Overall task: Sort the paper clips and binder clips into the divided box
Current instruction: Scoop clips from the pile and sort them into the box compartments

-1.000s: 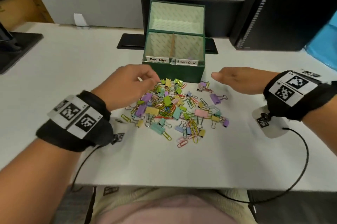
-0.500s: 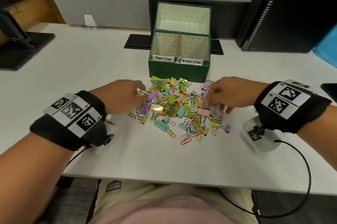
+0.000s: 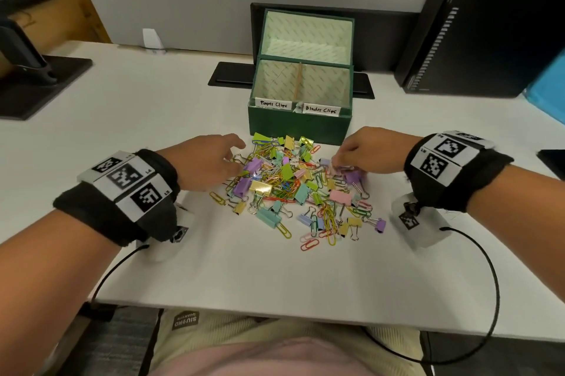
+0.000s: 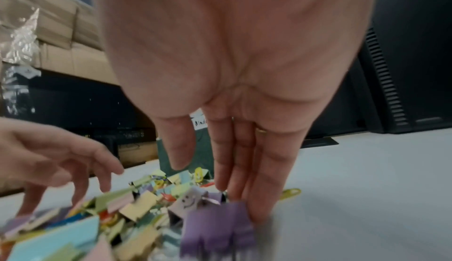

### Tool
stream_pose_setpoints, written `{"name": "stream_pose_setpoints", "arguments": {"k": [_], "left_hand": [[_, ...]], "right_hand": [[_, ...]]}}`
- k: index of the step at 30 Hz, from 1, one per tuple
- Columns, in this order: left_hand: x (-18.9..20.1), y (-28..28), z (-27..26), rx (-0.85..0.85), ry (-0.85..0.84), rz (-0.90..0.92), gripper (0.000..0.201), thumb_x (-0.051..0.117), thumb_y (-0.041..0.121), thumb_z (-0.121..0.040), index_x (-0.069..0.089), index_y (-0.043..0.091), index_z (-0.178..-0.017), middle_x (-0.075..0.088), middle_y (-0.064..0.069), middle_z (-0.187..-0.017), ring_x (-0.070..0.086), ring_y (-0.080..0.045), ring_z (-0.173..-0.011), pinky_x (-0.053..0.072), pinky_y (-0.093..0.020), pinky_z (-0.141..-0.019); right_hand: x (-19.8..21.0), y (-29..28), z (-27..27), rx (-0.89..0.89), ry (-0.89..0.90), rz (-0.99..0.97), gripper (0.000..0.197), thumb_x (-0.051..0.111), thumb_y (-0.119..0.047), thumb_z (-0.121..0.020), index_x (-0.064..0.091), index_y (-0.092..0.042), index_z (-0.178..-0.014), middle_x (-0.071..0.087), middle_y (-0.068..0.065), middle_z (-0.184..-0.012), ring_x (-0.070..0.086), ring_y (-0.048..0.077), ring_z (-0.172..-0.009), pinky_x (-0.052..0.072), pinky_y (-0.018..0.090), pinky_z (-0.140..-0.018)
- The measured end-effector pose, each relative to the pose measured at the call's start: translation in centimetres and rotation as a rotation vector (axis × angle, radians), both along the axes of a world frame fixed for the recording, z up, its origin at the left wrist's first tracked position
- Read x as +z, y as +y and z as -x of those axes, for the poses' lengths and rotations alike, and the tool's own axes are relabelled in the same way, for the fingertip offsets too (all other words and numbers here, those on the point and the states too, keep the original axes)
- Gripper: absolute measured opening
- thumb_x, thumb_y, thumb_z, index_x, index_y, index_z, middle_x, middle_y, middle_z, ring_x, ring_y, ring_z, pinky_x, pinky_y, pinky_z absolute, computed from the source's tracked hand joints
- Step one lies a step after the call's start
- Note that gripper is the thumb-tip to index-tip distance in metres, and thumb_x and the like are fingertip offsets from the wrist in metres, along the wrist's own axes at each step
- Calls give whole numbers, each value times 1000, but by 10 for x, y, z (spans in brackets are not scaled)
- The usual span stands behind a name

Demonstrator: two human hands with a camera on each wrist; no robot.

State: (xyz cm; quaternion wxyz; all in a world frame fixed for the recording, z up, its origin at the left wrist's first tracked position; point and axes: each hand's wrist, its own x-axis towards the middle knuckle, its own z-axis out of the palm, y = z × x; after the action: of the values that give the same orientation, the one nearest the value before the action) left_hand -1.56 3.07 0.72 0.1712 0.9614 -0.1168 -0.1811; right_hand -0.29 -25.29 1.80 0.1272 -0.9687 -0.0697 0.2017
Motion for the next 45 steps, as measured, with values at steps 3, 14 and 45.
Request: {"name": "stream_pose_setpoints", "arguments": {"k": [3, 14, 45], "left_hand": [[0, -7, -8, -9, -41, -10, 51, 46, 32, -99, 30, 21, -146, 45, -9, -140, 47, -13, -82, 40, -20, -67], [0, -36, -27, 11, 119, 211, 42, 37, 15, -103, 36, 17, -145, 47, -9, -136, 60, -28, -103, 56, -43, -78], [9, -13, 1, -89, 6, -2, 66, 71, 52, -77, 43, 29, -132, 55, 3, -113, 55, -11, -87, 44, -23, -73]], "right_hand": [[5, 8, 3, 1, -7, -117, 32, 55, -44, -94, 69, -19, -108, 69, 3, -104, 64, 18, -92, 54, 38, -90], [8, 65, 10, 184, 176, 157, 143, 56, -95, -27, -9, -49, -146, 6, 6, -160, 24, 29, -144, 30, 51, -114], [14, 90, -5, 219, 111, 155, 112, 75, -73, -56, 18, -42, -147, 29, 7, -135, 58, 24, -107, 51, 30, -82]]}}
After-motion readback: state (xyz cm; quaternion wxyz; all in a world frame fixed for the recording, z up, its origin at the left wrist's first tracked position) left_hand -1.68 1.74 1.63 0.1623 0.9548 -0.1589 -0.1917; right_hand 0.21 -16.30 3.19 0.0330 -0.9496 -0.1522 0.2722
